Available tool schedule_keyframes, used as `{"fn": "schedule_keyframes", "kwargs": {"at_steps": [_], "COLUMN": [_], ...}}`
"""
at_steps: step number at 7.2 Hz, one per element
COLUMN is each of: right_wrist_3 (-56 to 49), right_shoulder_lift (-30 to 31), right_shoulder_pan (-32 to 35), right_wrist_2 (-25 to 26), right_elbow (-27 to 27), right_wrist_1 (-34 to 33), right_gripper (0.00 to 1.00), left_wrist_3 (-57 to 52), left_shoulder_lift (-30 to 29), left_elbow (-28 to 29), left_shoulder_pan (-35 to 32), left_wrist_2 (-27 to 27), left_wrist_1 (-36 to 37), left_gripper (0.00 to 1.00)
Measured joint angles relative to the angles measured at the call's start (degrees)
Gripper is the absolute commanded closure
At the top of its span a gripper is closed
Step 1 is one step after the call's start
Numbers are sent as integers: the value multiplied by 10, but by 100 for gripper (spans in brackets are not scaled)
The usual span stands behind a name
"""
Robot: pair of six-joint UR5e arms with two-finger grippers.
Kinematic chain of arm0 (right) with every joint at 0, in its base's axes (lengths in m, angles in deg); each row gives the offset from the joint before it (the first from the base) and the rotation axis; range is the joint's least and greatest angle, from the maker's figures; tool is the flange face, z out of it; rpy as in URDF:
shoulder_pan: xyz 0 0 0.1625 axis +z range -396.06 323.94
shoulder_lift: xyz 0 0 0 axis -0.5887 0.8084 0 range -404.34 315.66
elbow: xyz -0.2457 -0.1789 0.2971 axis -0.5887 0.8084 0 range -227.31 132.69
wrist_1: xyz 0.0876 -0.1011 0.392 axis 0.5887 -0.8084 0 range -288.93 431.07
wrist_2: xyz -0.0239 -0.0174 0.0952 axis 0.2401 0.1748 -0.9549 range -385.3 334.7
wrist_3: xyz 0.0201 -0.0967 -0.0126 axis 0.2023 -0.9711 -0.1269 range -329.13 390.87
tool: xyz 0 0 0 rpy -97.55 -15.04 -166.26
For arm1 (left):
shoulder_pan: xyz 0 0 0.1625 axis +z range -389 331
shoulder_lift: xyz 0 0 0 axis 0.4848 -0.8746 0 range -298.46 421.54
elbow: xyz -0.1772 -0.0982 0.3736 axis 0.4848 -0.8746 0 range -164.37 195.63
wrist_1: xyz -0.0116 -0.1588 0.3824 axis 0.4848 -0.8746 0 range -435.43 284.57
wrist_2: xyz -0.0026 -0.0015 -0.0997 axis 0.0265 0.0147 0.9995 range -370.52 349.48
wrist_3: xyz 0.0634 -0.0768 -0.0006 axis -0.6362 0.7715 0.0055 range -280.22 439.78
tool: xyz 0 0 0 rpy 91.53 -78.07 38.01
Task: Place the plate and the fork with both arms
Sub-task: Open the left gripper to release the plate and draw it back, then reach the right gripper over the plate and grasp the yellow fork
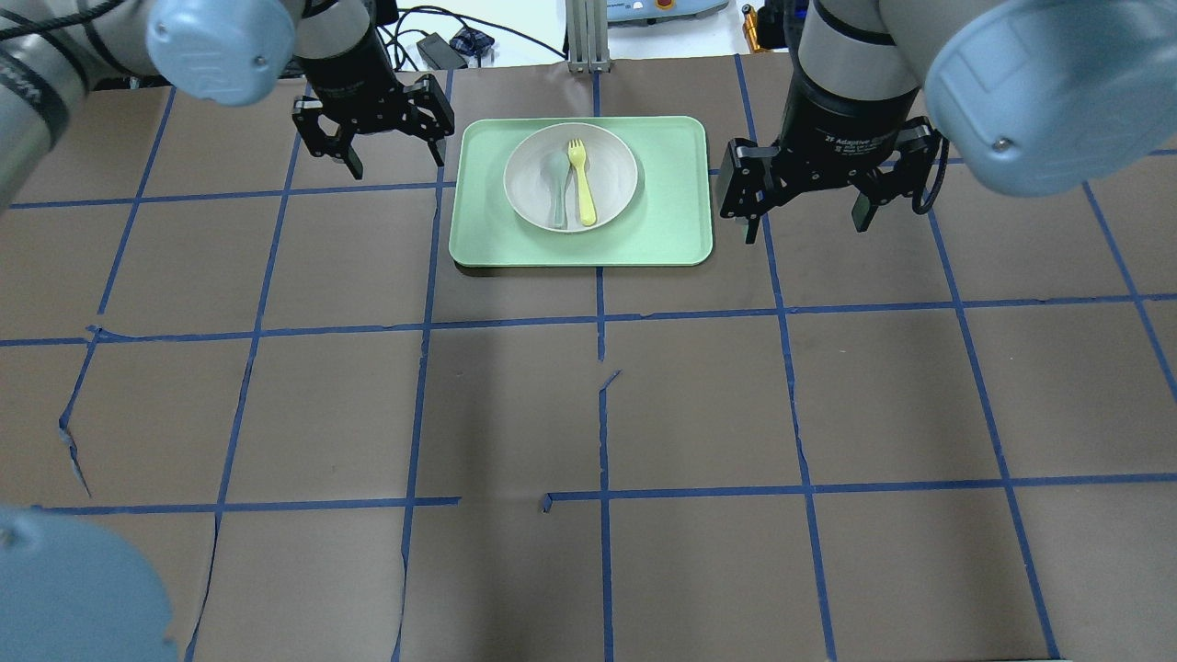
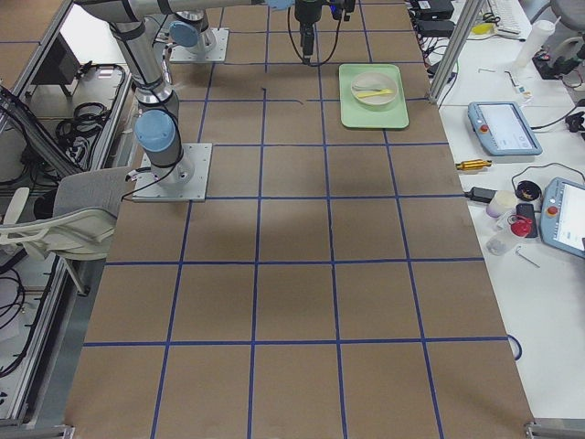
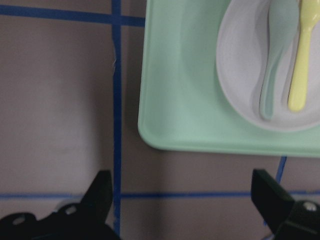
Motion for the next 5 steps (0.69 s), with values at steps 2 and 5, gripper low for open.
{"fn": "schedule_keyframes", "kwargs": {"at_steps": [2,5], "right_wrist_3": [0,2], "right_shoulder_lift": [-1,-2], "right_shoulder_pan": [0,0], "right_wrist_2": [0,0], "right_elbow": [1,2], "right_wrist_1": [0,-2], "right_gripper": [0,0], "left_wrist_3": [1,1], "left_shoulder_lift": [97,186], "left_elbow": [-73,-159], "left_shoulder_pan": [-21,-48], "left_wrist_2": [-12,-15], "left_wrist_1": [-10,-5], "left_gripper": [0,0]}}
